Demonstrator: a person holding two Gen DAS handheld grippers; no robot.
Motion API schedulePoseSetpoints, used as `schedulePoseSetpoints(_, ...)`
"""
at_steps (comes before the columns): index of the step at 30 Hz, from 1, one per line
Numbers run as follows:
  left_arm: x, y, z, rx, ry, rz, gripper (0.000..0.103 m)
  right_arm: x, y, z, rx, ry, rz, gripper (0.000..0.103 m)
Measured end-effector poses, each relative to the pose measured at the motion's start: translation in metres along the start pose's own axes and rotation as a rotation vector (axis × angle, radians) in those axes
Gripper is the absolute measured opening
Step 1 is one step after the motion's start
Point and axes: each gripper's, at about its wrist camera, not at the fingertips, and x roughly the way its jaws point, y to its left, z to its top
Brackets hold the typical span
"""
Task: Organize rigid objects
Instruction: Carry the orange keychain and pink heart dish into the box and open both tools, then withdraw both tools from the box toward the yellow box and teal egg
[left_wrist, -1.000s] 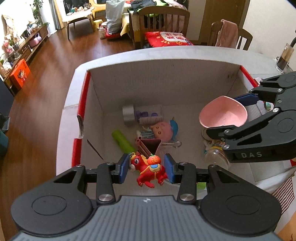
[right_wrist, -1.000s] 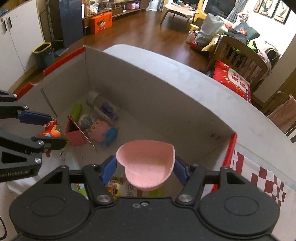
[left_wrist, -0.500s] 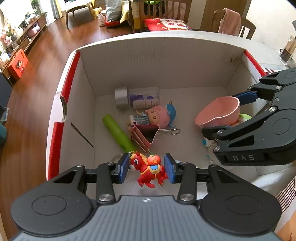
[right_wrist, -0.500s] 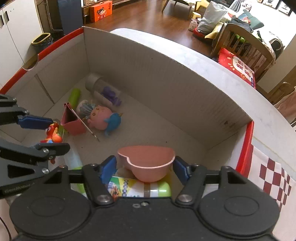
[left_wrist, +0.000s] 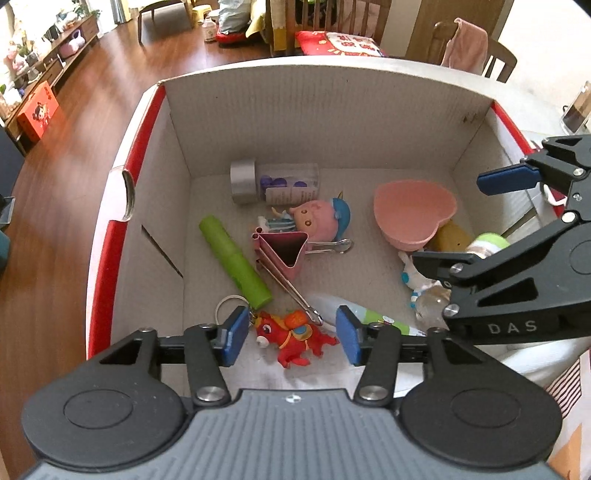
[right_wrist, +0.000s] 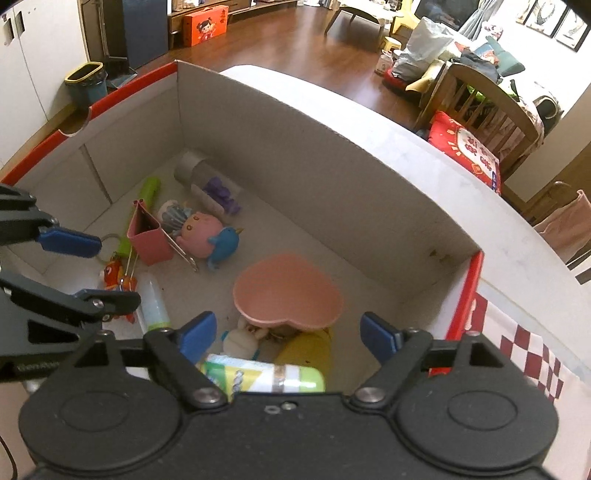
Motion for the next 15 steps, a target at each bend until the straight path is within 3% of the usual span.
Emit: schedulePoseSetpoints(15, -0.056, -0.006, -0.004, -0.032, -0.106, -0.033, 0.058, -0.051, -0.021, -0.008, 0.053, -0.128, -0.005, 0.09)
